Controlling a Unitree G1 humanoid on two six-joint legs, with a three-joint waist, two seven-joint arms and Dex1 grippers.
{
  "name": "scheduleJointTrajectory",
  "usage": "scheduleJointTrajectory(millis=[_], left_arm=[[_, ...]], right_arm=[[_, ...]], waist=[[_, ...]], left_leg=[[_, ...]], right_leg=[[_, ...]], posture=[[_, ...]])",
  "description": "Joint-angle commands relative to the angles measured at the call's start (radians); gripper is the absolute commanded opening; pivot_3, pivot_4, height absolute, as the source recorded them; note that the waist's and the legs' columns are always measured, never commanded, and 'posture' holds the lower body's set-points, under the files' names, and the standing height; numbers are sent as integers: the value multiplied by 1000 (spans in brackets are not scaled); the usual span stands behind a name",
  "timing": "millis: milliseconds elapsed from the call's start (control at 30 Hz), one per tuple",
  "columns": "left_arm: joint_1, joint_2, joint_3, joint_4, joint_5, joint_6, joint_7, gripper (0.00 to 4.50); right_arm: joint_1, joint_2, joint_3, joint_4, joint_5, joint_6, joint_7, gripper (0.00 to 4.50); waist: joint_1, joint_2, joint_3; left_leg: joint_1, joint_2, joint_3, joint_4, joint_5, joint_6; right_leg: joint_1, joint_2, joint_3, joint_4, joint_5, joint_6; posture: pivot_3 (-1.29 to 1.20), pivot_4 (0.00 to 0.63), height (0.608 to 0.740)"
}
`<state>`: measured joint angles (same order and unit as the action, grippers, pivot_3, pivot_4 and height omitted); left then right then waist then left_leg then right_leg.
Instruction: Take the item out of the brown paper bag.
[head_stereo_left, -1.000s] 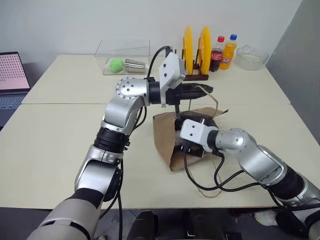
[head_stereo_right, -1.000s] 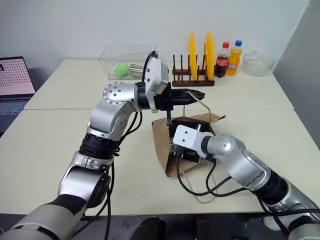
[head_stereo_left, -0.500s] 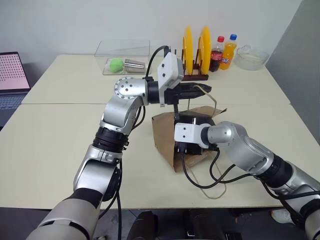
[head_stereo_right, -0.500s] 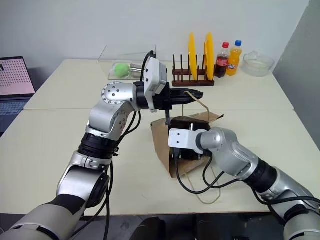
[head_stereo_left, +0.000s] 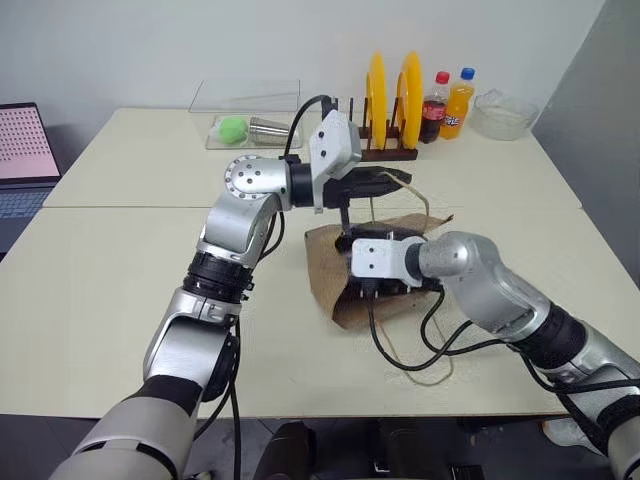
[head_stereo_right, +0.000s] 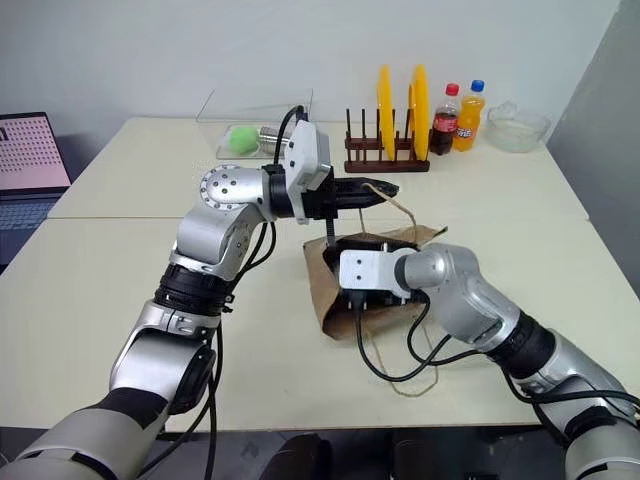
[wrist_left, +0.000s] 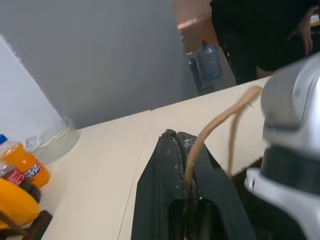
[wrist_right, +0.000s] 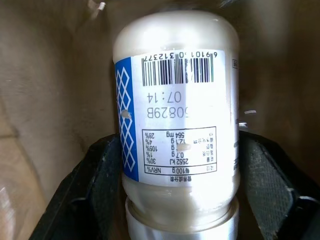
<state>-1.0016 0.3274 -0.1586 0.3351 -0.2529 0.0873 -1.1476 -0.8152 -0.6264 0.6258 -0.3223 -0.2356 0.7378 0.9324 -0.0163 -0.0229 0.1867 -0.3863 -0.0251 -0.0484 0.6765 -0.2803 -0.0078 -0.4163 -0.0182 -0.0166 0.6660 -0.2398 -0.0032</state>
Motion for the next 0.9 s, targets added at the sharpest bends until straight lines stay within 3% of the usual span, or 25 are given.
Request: scheduleJointTrajectory(millis=[33, 433, 900], left_arm=[[-44, 3, 14, 11, 13, -41, 6, 0], [-65, -1, 11, 77, 51, -103, 15, 0], [-76, -9, 5, 134, 68, -149, -1, 0]], right_arm=[[-44, -6, -93, -104, 46, 38, 45, 3094], [-62, -52, -242, -205, 212, 108, 129, 3094], [-41, -225, -515, -260, 464, 109, 190, 3094]], waist=[[0, 0, 0], [1, 0, 0], [10, 0, 0]], left_leg=[[0, 0, 0, 0, 0, 0], [-1, 0, 0, 0, 0, 0], [-8, 0, -1, 1, 0, 0]], right_leg=[[0, 0, 0, 0, 0, 0], [-1, 0, 0, 0, 0, 0], [-5, 0, -1, 0, 0, 0]], posture=[[0, 150, 740], [0, 150, 740], [0, 150, 740]])
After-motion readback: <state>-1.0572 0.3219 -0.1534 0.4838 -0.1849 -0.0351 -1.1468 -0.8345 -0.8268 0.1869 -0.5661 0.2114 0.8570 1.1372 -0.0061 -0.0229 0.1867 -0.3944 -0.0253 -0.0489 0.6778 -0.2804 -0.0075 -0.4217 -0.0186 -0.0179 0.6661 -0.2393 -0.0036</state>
